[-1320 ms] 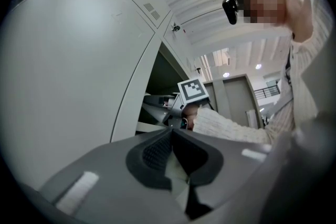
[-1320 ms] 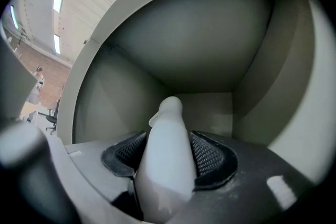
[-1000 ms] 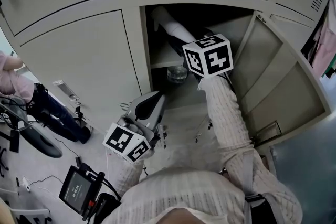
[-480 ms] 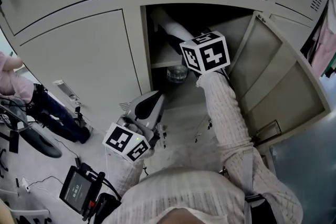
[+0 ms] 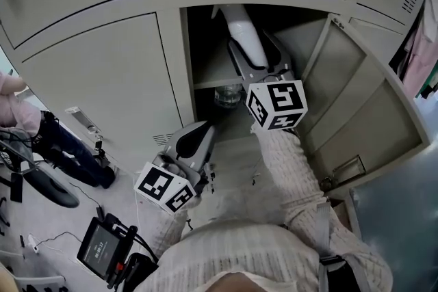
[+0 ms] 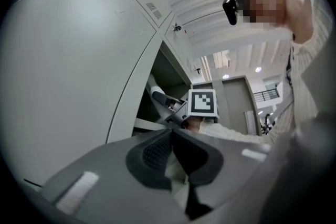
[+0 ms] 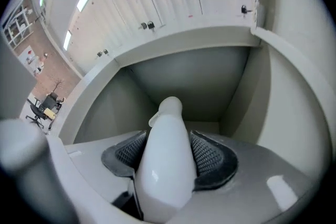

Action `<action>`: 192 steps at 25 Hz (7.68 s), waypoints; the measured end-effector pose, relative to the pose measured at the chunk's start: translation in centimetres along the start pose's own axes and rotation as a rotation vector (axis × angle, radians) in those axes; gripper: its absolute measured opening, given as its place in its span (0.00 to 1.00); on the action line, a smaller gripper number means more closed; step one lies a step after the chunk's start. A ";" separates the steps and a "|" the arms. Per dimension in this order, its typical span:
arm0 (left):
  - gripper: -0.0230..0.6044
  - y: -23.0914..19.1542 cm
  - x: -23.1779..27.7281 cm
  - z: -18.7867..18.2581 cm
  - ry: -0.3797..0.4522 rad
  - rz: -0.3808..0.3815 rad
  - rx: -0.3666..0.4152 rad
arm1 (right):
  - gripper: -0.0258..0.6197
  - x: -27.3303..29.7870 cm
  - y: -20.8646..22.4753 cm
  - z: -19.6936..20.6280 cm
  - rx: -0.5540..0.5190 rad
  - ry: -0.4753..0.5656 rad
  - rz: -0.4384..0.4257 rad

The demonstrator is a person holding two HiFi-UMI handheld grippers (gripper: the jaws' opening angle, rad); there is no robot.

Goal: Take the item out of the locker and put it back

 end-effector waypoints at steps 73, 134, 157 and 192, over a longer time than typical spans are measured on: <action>0.52 3.9 8.2 1.5 -0.105 0.118 0.471 | 0.44 -7.7 -3.9 1.2 0.375 0.104 -0.221; 0.36 2.1 6.0 2.8 -0.122 0.001 0.216 | 0.45 0.6 -0.5 -0.4 0.352 -0.144 -0.158; 0.36 2.2 5.9 3.8 -0.165 0.026 0.201 | 0.46 2.9 -0.7 1.5 0.209 -0.267 -0.083; 0.36 2.4 4.2 1.4 -0.074 0.016 0.118 | 0.55 -2.4 -1.7 0.3 0.181 -0.202 -0.102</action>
Point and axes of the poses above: the fingertips, and each gripper's own axes: x forward along the fingers, y to its right, z out of its underside, the point moved 4 cm from there along -x, backward along the fingers, and after that the axes turned 12 degrees about -z, right-handed, at the moved point
